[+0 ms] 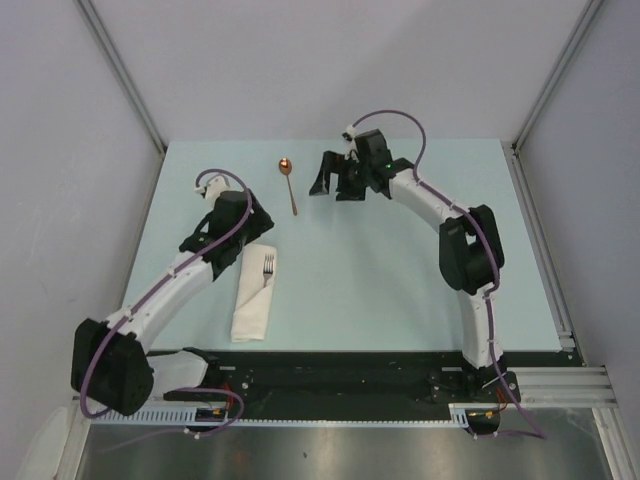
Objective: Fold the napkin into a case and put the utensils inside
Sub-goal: Pick up the spoon from the center of the board.
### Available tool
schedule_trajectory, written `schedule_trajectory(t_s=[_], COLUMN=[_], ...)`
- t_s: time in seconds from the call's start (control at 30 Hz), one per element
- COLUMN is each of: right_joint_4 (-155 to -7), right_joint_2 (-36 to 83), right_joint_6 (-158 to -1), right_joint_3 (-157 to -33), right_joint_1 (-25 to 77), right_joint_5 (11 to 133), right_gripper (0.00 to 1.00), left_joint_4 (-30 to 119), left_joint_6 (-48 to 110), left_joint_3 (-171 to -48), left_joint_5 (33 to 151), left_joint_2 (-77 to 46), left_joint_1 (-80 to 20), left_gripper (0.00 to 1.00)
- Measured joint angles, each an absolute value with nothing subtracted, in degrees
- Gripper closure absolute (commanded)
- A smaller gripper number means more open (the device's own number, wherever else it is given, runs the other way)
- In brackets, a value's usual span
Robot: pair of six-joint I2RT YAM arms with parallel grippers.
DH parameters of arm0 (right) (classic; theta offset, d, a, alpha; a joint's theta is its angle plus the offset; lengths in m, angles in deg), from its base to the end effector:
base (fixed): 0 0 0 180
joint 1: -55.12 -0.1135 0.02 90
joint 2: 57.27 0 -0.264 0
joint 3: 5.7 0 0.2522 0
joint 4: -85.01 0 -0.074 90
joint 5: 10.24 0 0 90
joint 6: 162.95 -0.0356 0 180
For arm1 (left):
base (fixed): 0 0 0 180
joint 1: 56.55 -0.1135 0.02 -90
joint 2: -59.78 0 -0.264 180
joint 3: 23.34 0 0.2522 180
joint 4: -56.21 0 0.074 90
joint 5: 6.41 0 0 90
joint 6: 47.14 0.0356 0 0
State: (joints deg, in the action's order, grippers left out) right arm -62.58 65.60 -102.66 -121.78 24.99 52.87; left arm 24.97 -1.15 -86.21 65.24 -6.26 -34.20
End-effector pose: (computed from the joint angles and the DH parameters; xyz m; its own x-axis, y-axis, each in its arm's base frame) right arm 0.4206 0.2627 0.2386 -0.8469 0.0196 -0.5314 -0.3812 0.6744 0.6323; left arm 0.2387 -0.0860 0.2799 -0.4598 -0.5240 -0.7170 -0.2763 0.8517 -0.4453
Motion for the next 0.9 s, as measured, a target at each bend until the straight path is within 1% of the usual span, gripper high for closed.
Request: schedule_trajectory(t_s=[0.07, 0.13, 0.2, 0.3, 0.37, 0.53, 0.6, 0.73, 0.83, 0.87, 0.9], right_joint_4=[-59.3, -56.0, -51.9, -47.0, -45.4, -43.4, -43.4, -43.3, -42.9, -42.8, -42.4], right_joint_2=[65.3, 67.4, 72.2, 81.0, 84.1, 88.7, 89.5, 90.4, 89.6, 88.2, 86.6], right_joint_6=[-100.7, -98.7, -96.2, -92.9, -91.7, -88.7, -88.0, -87.1, -88.7, -89.5, -90.2], right_joint_3=[-125.0, -130.1, -139.3, -152.6, -155.8, -156.8, -156.9, -158.0, -157.0, -154.7, -152.0], right_joint_1=[27.2, 28.2, 28.1, 26.1, 24.8, 21.0, 19.8, 17.6, 17.3, 17.6, 18.2], right_joint_5=[57.1, 60.5, 64.0, 69.2, 71.1, 76.2, 77.6, 80.8, 82.9, 83.4, 83.7], right_gripper=[0.00, 0.00, 0.00, 0.03, 0.05, 0.10, 0.10, 0.08, 0.08, 0.07, 0.07], left_joint_4=[25.2, 25.2, 25.1, 23.0, 21.1, 17.8, 17.5, 17.8, 18.1, 18.1, 17.9], left_joint_6=[-1.3, -1.7, -2.4, -4.6, -5.8, -8.7, -9.7, -9.7, -7.9, -7.1, -5.4], left_joint_3=[-88.6, -90.0, -90.9, -92.7, -94.4, -95.8, -95.0, -92.5, -94.0, -95.5, -98.2], left_joint_5=[63.0, 61.5, 60.2, 58.6, 57.9, 57.7, 57.9, 59.2, 60.5, 61.1, 61.7], left_joint_2=[-10.7, -13.4, -14.7, -15.6, -16.2, -16.7, -16.5, -15.8, -19.0, -21.2, -24.8], left_joint_1=[-34.2, -34.2, -34.2, -34.2, -34.4, -34.6, -34.6, -34.6, -34.7, -34.7, -34.8], left_gripper=[0.26, 0.26, 0.26, 0.26, 0.27, 0.27, 0.27, 0.30, 0.34, 0.41, 0.42])
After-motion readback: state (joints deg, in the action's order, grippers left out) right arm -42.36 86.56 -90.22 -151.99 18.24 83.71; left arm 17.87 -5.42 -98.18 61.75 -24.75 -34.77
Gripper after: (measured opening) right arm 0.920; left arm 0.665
